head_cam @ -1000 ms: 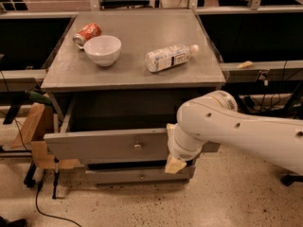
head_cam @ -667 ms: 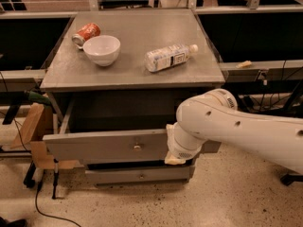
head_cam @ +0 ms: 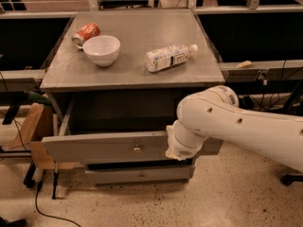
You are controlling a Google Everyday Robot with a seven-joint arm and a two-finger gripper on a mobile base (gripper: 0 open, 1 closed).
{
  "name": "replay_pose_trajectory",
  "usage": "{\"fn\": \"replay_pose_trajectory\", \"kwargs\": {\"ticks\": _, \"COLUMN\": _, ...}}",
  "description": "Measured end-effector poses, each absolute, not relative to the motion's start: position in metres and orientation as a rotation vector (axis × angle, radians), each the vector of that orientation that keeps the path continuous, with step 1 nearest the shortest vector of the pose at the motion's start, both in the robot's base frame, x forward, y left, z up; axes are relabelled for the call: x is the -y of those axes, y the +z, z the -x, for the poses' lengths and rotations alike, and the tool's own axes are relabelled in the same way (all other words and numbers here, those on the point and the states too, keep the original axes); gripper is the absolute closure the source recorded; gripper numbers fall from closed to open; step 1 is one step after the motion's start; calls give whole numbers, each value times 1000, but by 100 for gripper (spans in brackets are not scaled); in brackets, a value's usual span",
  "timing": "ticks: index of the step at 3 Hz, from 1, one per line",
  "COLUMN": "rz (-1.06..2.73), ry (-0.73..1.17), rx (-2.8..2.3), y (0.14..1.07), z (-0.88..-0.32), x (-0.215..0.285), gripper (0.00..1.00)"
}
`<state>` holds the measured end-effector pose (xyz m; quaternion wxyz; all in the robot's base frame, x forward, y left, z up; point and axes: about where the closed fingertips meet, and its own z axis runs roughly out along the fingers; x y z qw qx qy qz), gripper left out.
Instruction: Open top drawer
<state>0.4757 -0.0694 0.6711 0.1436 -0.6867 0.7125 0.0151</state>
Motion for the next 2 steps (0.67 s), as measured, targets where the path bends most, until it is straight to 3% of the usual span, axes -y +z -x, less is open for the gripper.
{"fn": "replay_pose_trajectory", "kwargs": {"ticks": 2, "rz": 1990, "ry": 42, "rx": -2048, "y": 678, "z": -475, "x": 69, "gripper": 58}}
